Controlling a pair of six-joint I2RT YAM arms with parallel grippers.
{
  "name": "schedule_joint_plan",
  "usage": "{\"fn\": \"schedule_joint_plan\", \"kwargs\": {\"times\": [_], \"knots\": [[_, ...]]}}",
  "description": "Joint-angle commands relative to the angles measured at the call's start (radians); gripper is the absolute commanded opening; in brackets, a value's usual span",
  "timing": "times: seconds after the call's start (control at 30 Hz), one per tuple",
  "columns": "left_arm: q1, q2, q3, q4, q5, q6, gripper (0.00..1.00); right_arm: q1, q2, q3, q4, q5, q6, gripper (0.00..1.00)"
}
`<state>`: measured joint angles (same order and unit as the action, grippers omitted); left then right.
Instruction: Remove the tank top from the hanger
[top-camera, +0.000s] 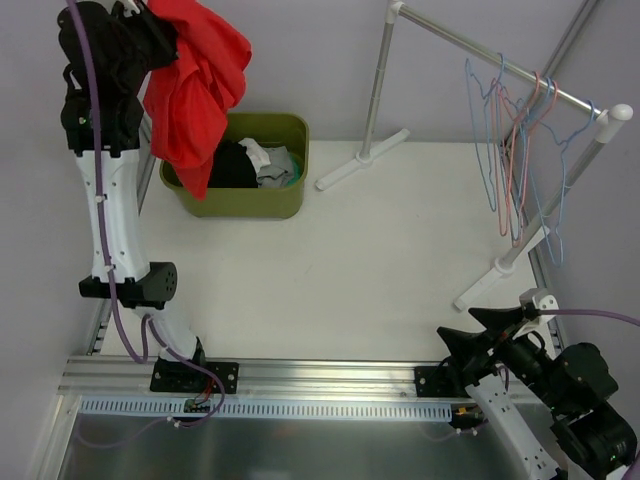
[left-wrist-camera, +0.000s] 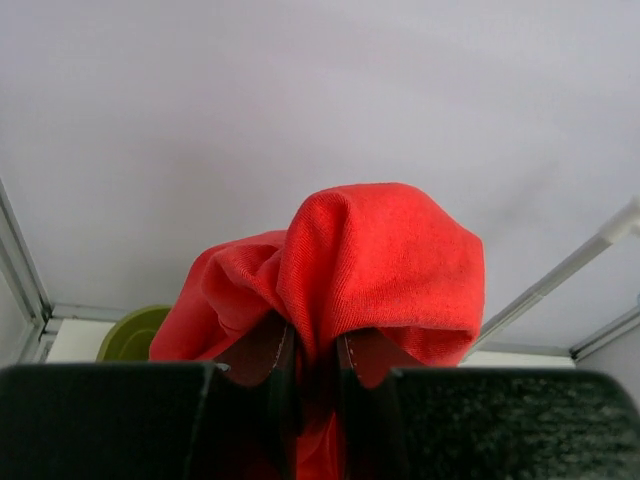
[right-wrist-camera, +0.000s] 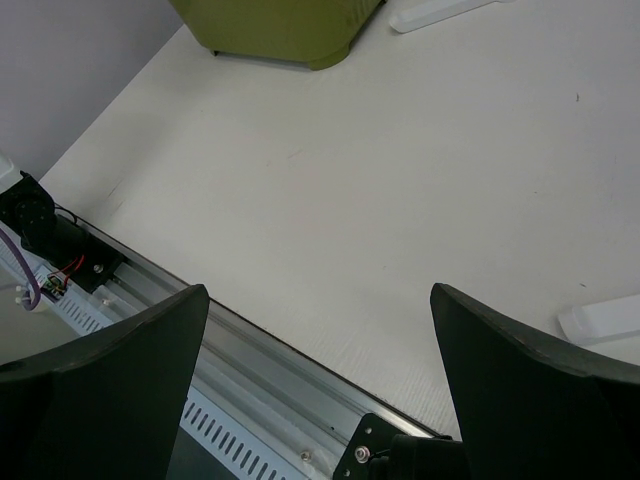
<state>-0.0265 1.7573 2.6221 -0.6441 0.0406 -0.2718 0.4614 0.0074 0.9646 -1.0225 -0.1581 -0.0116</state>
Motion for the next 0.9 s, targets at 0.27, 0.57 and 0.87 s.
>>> {"fn": "schedule_joint_plan", "kwargs": {"times": [0.27,0.57,0.87], "knots": [[0.062,0.146,-0.02,0.083,0.016,-0.021,0.0,0.003,-0.13,-0.024,0.042,-0.026,0.009,0.99],[0.109,0.057,-0.028,0.124,0.018,-0.058,0.0,0.0,-0.107,-0.073,0.075,-0.027,0.009,1.0],[0.115,0.169,-0.181,0.123,0.136,-0.053,0.0,0.003,-0.126,-0.107,0.093,-0.049,0.045,1.0]]}}
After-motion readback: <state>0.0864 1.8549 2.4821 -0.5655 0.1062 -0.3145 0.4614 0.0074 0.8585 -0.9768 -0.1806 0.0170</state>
